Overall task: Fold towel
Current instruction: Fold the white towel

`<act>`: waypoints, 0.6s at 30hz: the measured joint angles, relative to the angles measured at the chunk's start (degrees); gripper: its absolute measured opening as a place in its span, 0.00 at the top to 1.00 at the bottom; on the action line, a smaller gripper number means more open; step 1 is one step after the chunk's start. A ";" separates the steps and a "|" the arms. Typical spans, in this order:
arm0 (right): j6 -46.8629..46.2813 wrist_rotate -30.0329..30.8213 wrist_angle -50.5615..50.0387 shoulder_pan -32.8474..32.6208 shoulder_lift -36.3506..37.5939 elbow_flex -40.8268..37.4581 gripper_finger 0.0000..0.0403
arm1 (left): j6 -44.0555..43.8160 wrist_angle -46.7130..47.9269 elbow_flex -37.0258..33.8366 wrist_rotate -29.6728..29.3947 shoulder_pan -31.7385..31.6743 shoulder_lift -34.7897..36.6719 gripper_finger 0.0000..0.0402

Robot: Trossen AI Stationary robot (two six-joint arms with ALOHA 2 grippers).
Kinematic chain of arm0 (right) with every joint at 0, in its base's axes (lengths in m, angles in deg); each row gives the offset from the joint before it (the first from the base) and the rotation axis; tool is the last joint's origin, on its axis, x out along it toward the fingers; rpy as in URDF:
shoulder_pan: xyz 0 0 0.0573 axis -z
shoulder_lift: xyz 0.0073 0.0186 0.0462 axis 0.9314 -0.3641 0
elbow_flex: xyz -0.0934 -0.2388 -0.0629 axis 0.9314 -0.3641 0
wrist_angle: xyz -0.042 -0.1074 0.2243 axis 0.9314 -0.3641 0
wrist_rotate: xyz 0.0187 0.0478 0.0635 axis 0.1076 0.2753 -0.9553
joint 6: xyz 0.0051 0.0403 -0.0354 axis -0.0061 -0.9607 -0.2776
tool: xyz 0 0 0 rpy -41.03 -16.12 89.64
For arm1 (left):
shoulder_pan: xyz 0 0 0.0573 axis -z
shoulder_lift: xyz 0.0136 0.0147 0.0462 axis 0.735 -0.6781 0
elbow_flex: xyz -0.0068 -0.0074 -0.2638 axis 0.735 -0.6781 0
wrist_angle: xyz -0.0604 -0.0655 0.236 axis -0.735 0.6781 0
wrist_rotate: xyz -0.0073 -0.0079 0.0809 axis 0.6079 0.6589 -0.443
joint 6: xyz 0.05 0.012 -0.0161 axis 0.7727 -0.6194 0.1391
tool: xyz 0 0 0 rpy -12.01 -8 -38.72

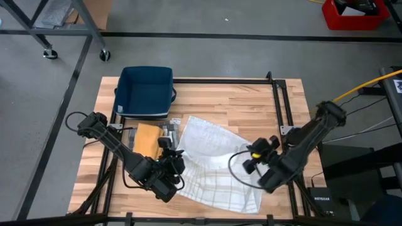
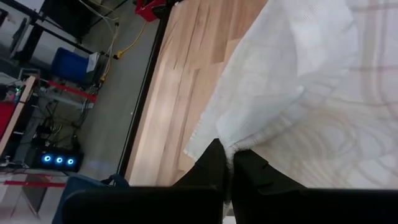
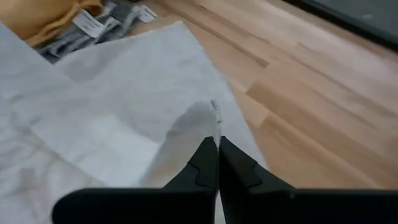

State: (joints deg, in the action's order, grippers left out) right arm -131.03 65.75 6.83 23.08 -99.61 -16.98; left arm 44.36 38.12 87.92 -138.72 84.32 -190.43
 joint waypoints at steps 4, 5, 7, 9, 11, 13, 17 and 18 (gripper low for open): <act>0.27 1.11 8.66 -2.42 8.43 -10.35 0.99 | 0.00 -0.46 0.00 0.00 -1.25 0.00 1.00; 0.27 0.52 10.22 -3.11 10.10 -12.62 0.99 | 0.00 -0.48 0.00 0.00 -1.74 0.00 1.00; 0.26 -1.34 13.28 -4.51 12.99 -16.52 0.99 | 0.00 -0.50 0.00 0.00 -3.01 0.00 1.00; 0.07 -3.52 14.98 -5.96 15.02 -19.35 0.99 | 0.00 -0.55 0.00 0.00 -4.61 0.00 1.00; -0.21 -5.31 15.27 -7.49 16.19 -20.71 0.99 | 1.01 -1.01 0.00 0.00 -6.45 0.00 1.00; -0.41 -6.56 14.30 -9.10 16.46 -20.83 0.99 | 3.85 -3.26 0.00 -0.01 -8.55 0.00 1.00; -5.36 -7.30 7.77 -11.77 16.46 -20.07 0.99 | 11.59 -10.05 0.00 0.06 -13.37 0.00 1.00; -8.37 -7.52 4.70 -12.36 16.46 -20.03 0.99 | 13.40 -11.40 0.00 0.09 -14.59 0.00 1.00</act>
State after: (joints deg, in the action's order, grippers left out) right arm -139.40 58.23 11.53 10.72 -83.15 -37.01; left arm 57.76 26.72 87.92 -138.63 69.73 -190.43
